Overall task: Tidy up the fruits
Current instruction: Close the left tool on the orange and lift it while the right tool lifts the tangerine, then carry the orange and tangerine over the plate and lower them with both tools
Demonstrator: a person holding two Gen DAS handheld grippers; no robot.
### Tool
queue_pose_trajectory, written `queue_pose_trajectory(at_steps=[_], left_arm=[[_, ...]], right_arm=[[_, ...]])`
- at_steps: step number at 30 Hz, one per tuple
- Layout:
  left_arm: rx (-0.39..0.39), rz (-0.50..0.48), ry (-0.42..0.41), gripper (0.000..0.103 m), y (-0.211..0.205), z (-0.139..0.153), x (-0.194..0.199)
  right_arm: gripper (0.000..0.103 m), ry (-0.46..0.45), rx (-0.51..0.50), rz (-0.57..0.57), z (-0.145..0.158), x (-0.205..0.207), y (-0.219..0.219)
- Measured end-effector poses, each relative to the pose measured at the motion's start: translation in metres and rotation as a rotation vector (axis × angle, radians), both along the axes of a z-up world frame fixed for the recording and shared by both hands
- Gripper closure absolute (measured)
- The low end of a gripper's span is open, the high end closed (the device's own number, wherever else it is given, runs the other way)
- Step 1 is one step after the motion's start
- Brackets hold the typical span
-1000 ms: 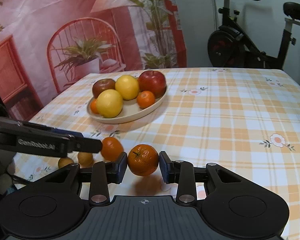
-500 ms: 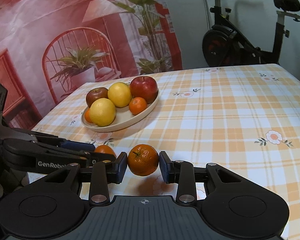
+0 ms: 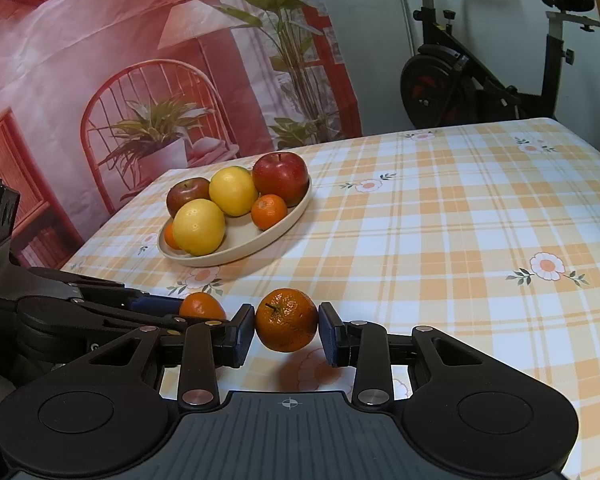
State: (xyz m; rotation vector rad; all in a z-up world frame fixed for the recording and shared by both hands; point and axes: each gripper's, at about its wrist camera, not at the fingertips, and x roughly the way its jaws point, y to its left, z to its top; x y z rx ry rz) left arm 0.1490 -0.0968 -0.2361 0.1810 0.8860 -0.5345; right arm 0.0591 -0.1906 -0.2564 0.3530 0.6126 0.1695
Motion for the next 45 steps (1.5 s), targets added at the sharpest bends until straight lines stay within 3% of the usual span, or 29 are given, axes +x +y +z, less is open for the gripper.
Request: queue_pose_trajectory(at_steps=[14, 23, 31, 45], left_arm=[[-0.062, 0.083, -0.1, 0.058, 0.03, 0.031, 0.012], [-0.071, 0.199, -0.149, 0.058, 0.062, 0.047, 0.045], [-0.086, 0.252, -0.161, 0.058, 0.072, 0.051, 0.072], [-0.111, 0.199, -0.181, 0.058, 0.05, 0.051, 0.1]], right_arm=[[0.071, -0.031, -0.02, 0.032, 0.014, 0.019, 0.003], [0.071, -0.068, -0.04, 0.102, 0.035, 0.07, 0.012], [0.071, -0.038, -0.048, 0.11, 0.033, 0.115, 0.02], [0.071, 0.029, -0.085, 0.161, 0.016, 0.145, 0.04]])
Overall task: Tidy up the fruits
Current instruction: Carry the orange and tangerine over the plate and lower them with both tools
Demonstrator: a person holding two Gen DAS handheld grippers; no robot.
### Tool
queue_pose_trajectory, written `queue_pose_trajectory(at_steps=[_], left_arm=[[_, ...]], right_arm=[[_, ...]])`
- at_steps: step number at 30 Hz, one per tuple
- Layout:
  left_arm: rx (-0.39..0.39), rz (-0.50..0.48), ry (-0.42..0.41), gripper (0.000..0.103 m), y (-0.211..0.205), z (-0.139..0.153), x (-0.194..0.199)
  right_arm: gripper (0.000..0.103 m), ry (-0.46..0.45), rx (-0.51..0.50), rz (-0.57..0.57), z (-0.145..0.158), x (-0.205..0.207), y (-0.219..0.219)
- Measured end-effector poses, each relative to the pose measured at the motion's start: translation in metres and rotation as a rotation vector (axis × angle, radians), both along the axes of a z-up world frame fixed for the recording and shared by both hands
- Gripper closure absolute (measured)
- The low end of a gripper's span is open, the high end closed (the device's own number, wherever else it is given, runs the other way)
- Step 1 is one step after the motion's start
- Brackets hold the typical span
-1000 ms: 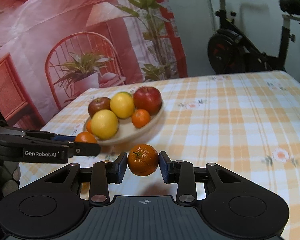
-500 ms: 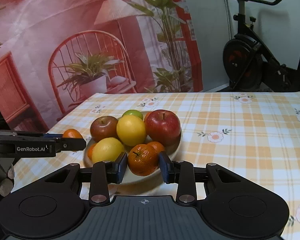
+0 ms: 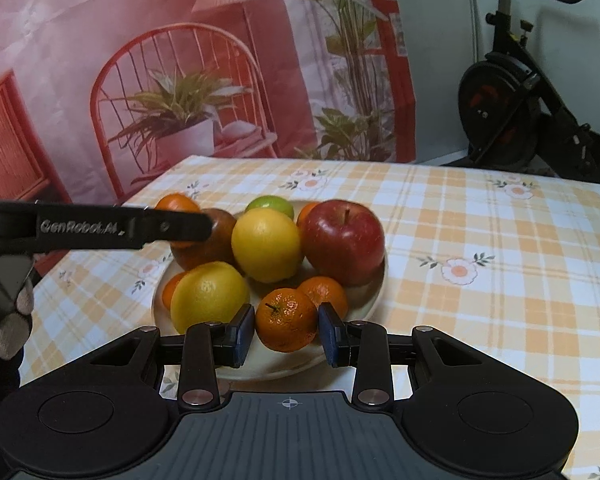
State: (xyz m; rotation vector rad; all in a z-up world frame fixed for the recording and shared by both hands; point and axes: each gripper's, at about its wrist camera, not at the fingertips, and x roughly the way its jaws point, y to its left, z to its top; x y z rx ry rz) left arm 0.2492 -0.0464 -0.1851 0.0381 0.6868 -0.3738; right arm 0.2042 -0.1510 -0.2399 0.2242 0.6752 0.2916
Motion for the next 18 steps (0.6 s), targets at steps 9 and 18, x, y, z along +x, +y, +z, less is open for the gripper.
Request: queue_pose_trajectory(at_steps=[9, 18], left_arm=[[0.031, -0.023, 0.006, 0.058, -0.01, -0.007, 0.01], [0.039, -0.022, 0.014, 0.057, -0.011, -0.01, 0.013]], right_arm=[[0.071, 0.024, -0.017, 0.02, -0.008, 0.008, 0.006], [0.068, 0.029, -0.013, 0.013, -0.009, 0.009, 0.005]])
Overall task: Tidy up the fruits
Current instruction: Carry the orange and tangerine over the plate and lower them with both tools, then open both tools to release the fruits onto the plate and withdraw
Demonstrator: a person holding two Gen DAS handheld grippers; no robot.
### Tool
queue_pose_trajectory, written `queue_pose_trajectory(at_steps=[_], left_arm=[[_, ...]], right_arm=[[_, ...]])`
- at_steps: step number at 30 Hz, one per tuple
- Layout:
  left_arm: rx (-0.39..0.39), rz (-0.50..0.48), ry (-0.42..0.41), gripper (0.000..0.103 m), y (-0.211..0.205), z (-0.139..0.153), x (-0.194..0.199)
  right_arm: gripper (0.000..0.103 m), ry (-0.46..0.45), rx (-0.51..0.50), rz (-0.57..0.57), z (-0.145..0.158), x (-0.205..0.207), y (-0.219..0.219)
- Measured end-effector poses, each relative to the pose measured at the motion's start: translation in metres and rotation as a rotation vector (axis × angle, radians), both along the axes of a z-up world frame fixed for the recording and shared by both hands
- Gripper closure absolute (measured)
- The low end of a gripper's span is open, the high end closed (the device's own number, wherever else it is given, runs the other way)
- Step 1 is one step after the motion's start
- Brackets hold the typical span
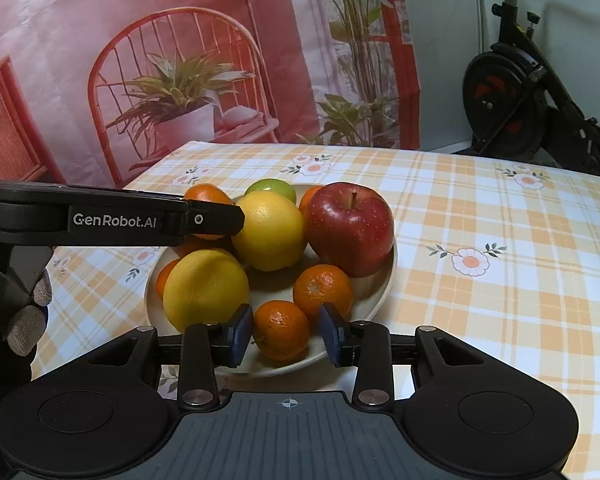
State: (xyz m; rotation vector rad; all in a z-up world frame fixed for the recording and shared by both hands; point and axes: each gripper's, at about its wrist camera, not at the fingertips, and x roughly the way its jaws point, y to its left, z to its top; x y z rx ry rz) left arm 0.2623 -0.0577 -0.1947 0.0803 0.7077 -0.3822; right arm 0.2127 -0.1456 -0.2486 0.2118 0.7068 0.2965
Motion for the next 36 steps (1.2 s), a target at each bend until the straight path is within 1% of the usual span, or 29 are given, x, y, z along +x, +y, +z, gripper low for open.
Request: queue_pose_trajectory(at_steps=[10, 11, 12, 14, 17, 21, 26, 36], left_arm=[[-0.023, 0.026, -0.012, 0.056, 0.009, 0.009, -0.01], [-0.028, 0.037, -0.009, 0.054, 0.011, 0.01, -0.013], [-0.035, 0.049, -0.005, 0.047, 0.014, 0.011, -0.015], [-0.039, 0.076, -0.001, 0.045, 0.02, 0.012, -0.022], [-0.039, 0.095, -0.005, 0.045, 0.026, 0.015, -0.033], [-0.038, 0.109, -0.015, 0.045, 0.031, 0.021, -0.047], [-0.019, 0.123, -0.038, 0.045, 0.033, 0.027, -0.066], [-0.009, 0.143, -0.05, 0.045, 0.037, 0.028, -0.096]], right_arm=[[0.068, -0.029, 0.008, -0.031, 0.008, -0.016, -0.001], [0.068, -0.031, 0.012, -0.036, 0.009, -0.019, -0.001], [0.068, -0.034, 0.015, -0.042, 0.01, -0.022, -0.001], [0.067, -0.041, 0.018, -0.049, 0.013, -0.028, -0.002], [0.064, -0.05, 0.026, -0.069, 0.015, -0.037, -0.003], [0.064, -0.053, 0.036, -0.086, 0.017, -0.049, -0.004], [0.064, -0.065, 0.027, -0.096, 0.02, -0.061, -0.001], [0.064, -0.085, 0.004, -0.096, 0.019, -0.088, 0.003]])
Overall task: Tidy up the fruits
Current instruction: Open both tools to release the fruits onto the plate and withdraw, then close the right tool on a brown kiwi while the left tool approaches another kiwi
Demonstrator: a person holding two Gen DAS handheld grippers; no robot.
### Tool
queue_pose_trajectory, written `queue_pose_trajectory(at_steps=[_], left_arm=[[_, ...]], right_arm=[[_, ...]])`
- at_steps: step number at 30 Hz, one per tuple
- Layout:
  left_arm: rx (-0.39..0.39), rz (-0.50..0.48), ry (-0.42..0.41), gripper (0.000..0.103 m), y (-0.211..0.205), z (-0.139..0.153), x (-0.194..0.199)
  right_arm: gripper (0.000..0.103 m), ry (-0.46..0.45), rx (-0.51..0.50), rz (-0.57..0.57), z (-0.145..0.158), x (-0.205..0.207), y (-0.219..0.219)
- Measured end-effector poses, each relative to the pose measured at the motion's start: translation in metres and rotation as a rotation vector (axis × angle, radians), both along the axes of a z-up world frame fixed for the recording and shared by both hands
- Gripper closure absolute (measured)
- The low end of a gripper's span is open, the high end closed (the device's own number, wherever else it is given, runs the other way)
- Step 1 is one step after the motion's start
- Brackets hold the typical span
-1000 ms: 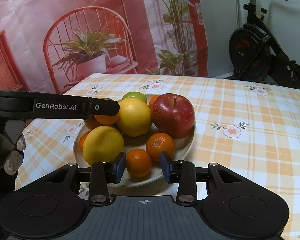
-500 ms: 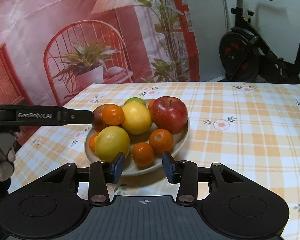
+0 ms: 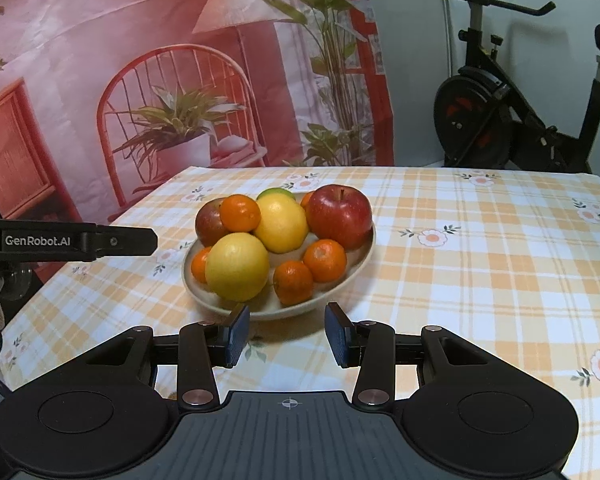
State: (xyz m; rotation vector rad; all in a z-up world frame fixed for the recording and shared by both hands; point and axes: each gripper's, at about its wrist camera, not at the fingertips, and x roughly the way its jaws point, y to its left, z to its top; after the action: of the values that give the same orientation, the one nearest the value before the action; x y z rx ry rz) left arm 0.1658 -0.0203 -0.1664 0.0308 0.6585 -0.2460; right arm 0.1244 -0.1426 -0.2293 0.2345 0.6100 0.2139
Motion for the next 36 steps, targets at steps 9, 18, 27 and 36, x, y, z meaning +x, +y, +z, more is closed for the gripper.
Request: queue_pose_trajectory(at_steps=[9, 18, 27, 36], left_arm=[[0.018, 0.003, 0.005, 0.045, 0.002, -0.007, -0.015], [0.016, 0.001, 0.027, 0.045, 0.006, -0.015, -0.024], [0.015, -0.014, 0.056, 0.045, 0.008, -0.023, -0.035], [0.009, -0.017, 0.095, 0.045, 0.011, -0.031, -0.039]], right_arm=[[0.064, -0.001, -0.005, -0.003, -0.005, -0.014, 0.001], [0.064, -0.01, -0.008, 0.014, -0.007, -0.02, 0.005], [0.064, -0.003, -0.01, 0.023, -0.012, -0.026, 0.007], [0.064, 0.0, -0.019, 0.044, -0.013, -0.029, 0.01]])
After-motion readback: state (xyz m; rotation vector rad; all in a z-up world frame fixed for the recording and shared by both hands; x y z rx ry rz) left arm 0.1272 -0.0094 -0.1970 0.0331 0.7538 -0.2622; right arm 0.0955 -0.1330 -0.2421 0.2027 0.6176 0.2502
